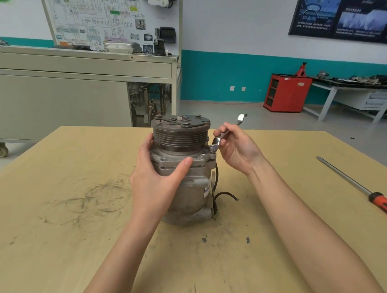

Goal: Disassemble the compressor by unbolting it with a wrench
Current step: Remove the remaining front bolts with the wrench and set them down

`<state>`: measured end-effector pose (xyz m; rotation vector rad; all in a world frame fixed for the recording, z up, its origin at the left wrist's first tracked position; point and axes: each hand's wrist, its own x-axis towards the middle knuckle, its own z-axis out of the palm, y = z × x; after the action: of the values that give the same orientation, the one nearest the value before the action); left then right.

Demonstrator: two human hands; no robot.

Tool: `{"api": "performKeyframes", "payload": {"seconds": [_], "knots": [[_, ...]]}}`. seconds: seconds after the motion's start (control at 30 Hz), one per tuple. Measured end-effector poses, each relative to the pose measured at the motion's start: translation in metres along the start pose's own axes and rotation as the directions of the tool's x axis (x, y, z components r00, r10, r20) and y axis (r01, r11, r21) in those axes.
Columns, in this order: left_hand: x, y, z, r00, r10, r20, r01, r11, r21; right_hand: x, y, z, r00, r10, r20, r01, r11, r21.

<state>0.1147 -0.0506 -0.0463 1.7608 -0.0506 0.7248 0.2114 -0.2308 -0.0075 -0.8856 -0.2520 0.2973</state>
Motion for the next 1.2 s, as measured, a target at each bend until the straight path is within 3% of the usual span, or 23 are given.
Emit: {"api": "performKeyframes", "payload": {"seconds": [0.1, 0.2, 0.27, 0.37, 0.5, 0.63, 0.7, 0.73, 0.83, 0.93, 1.0, 1.07, 1.13, 1.2], "knots": [[0.0, -0.001, -0.001, 1.0, 0.0, -0.002, 0.0, 1.0, -0.002, -0.004, -0.009, 0.005, 0.996, -0.073, -0.057, 0.07, 0.996, -0.053], [0.0, 0.0, -0.002, 1.0, -0.005, 0.003, 0.005, 1.0, 0.004, -0.019, -0.016, 0.02, 0.928, -0.337, -0.159, 0.282, 0.914, -0.292], [0.0, 0.0, -0.002, 1.0, -0.01, 0.008, 0.01, 1.0, 0.008, -0.032, -0.018, 0.031, 0.841, -0.522, -0.141, 0.385, 0.761, -0.522], [0.0, 0.001, -0.001, 1.0, -0.008, 0.014, 0.008, 1.0, 0.006, -0.053, -0.015, 0.045, 0.734, -0.679, 0.023, 0.471, 0.485, -0.737], [0.0, 0.0, -0.001, 1.0, -0.008, 0.017, 0.007, 1.0, 0.006, -0.067, -0.001, 0.054, 0.603, -0.748, 0.279, 0.531, 0.115, -0.84], [0.0, 0.001, -0.001, 1.0, -0.002, 0.011, 0.002, 1.0, 0.01, -0.072, 0.01, 0.049, 0.431, -0.749, 0.503, 0.51, -0.258, -0.821], [0.0, 0.001, -0.001, 1.0, 0.004, 0.007, -0.004, 1.0, 0.013, -0.075, 0.015, 0.045, 0.374, -0.729, 0.573, 0.482, -0.376, -0.792], [0.0, 0.0, -0.001, 1.0, 0.004, 0.007, -0.004, 1.0, 0.016, -0.076, 0.018, 0.043, 0.368, -0.728, 0.578, 0.477, -0.386, -0.79], [0.0, 0.0, -0.001, 1.0, -0.004, 0.009, 0.004, 1.0, 0.017, -0.08, 0.023, 0.039, 0.407, -0.753, 0.517, 0.51, -0.282, -0.812], [0.0, 0.001, 0.0, 1.0, -0.004, 0.006, 0.004, 1.0, 0.021, -0.08, 0.026, 0.035, 0.507, -0.761, 0.405, 0.535, -0.09, -0.84], [0.0, 0.001, 0.0, 1.0, -0.003, 0.006, 0.003, 1.0, 0.023, -0.074, 0.026, 0.03, 0.592, -0.743, 0.311, 0.606, 0.157, -0.78], [0.0, 0.0, -0.001, 1.0, -0.006, 0.011, 0.006, 1.0, 0.013, -0.063, 0.022, 0.021, 0.688, -0.709, 0.158, 0.632, 0.478, -0.61], [0.0, 0.0, -0.002, 1.0, -0.008, 0.015, 0.008, 1.0, 0.0, -0.047, 0.011, 0.011, 0.847, -0.53, -0.034, 0.481, 0.793, -0.374], [0.0, 0.0, -0.002, 1.0, -0.006, 0.011, 0.006, 1.0, -0.008, -0.029, 0.002, 0.006, 0.954, -0.288, -0.081, 0.266, 0.939, -0.217]]}}
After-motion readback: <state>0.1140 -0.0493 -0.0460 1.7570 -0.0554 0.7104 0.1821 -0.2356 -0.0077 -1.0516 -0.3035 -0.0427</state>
